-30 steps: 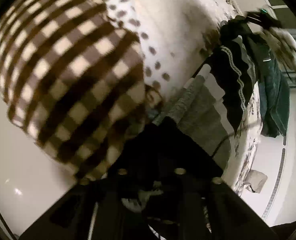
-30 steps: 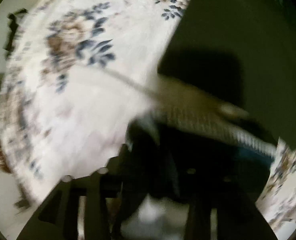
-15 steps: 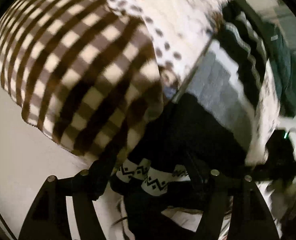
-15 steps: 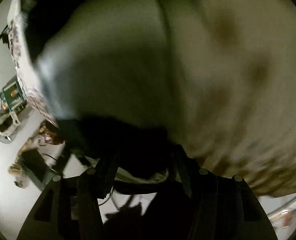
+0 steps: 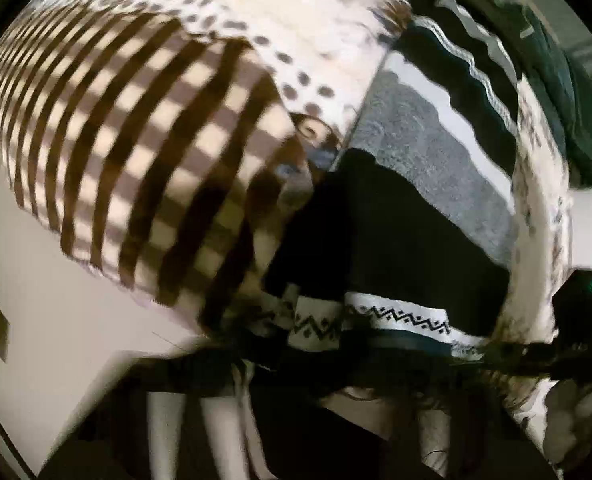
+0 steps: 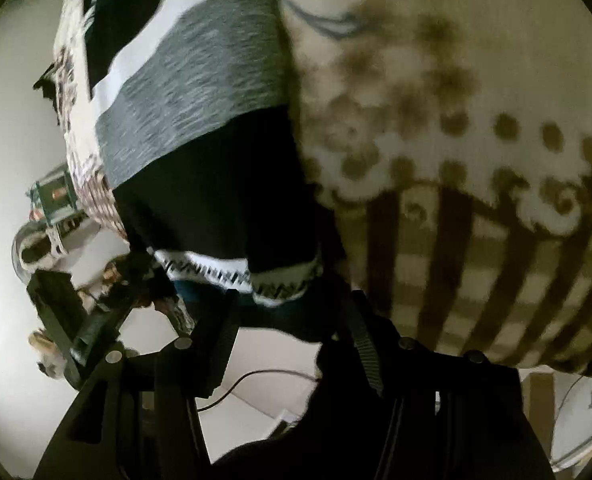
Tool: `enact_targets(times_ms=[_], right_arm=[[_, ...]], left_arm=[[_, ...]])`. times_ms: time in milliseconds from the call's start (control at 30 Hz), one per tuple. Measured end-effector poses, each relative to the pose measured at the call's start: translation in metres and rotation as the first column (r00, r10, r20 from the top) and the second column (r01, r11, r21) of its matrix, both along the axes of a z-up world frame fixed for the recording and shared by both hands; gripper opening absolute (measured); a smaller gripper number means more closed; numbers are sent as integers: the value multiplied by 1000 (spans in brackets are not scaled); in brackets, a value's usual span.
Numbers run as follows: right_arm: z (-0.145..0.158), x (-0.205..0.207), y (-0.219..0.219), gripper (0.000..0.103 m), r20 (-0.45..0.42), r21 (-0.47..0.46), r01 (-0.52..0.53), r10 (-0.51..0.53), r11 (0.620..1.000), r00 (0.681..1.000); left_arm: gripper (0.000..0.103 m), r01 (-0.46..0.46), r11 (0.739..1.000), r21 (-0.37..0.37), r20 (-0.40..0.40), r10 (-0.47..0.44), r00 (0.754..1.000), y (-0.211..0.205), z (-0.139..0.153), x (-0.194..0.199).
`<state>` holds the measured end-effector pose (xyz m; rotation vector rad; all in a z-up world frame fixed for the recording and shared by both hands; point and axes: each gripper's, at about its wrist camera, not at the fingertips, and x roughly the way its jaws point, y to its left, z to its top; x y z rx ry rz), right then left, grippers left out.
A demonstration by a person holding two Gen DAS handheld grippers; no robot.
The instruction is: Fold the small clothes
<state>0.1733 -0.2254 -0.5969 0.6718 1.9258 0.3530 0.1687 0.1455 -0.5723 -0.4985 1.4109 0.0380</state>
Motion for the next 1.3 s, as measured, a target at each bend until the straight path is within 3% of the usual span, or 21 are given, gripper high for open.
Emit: enact_targets(times_ms=[33, 67, 100, 200, 300, 433, 500, 533, 567, 600, 767, 800, 833, 867, 967, 1067, 1133, 1167, 1200, 1267, 1300], right_arm=[[-5, -3, -1, 54, -6, 11, 20, -20, 1000, 1000], [-10, -7, 1, 29, -13, 21, 34, -33, 999, 999], [-12, -11, 4, 16, -15, 13, 36, -36, 999, 999], [-9, -18, 7, 13, 14, -21, 55, -55, 998, 998], [-9, -25, 25, 12, -3, -88, -1, 0, 996, 1000], [-8, -12, 46, 22, -26, -84, -41, 39, 996, 999], [-2, -8, 42, 43, -11, -46, -12, 12, 999, 1000], [0, -7, 39, 61, 1, -38, 5, -5, 999, 1000], [-1, -5, 34, 65, 11, -38, 25, -25, 999, 1000], [-5, -3, 21, 65, 7, -31, 40, -40, 999, 999], [-39, 0, 34, 63, -52, 85, 120, -116, 989, 992], [-41, -1, 37, 56, -41, 91, 126, -123, 988, 992], [-40, -5, 38, 25, -28, 89, 133, -132, 987, 991], [-38, -11, 39, 14, -26, 93, 129, -127, 987, 992], [-31, -27, 33, 11, -55, 93, 140, -135, 986, 989], [-26, -27, 27, 14, -73, 43, 91, -88, 995, 993], [-21, -13, 25, 24, -110, 57, 76, -69, 995, 992], [-13, 1, 20, 24, -105, 41, 65, -60, 997, 993], [-5, 15, 7, 26, -84, 31, 67, -64, 997, 994], [20, 56, -18, 55, -4, 20, 118, -118, 993, 993], [28, 71, -28, 59, 22, 23, 148, -148, 989, 989]], left_arm=[[11, -11, 1000, 7, 8, 10, 1000, 1, 1, -1], [10, -27, 1000, 2, 26, 27, 999, 3, 5, -3], [10, -36, 999, 0, 44, 36, 998, 2, 11, -4], [10, -9, 1000, 1, 74, 9, 997, 4, 22, -12], [10, 63, 998, -6, 40, -63, 997, 8, 11, -10], [17, 67, 991, -115, 22, -65, 998, 25, 9, -6], [43, 52, 986, -158, 40, -47, 998, 36, 16, -4], [54, 44, 984, -175, 54, -35, 998, 40, 17, -2], [72, 27, 982, -188, 67, -15, 998, 44, 17, 1], [73, 12, 980, -200, 70, 2, 998, 46, 15, 4], [70, 9, 965, -264, 37, 1, 999, 33, -21, 23], [51, 15, 971, -240, 40, -6, 999, 28, -23, 24], [30, 36, 978, -208, 53, -25, 998, 22, -21, 22], [17, 46, 983, -176, 47, -39, 998, 21, -18, 20], [13, 17, 976, -217, 30, -11, 999, 33, -9, 4], [18, 27, 974, -224, -61, -42, 997, 38, 0, 9], [26, 33, 981, -191, -66, -47, 997, 44, 16, 25], [39, 39, 983, -177, -48, -48, 998, 46, 27, 36], [62, 48, 983, -175, -10, -51, 999, 49, 39, 54], [72, 59, 981, -184, 84, -45, 996, 52, 59, 99], [72, 66, 976, -209, 126, -40, 991, 51, 65, 131]])
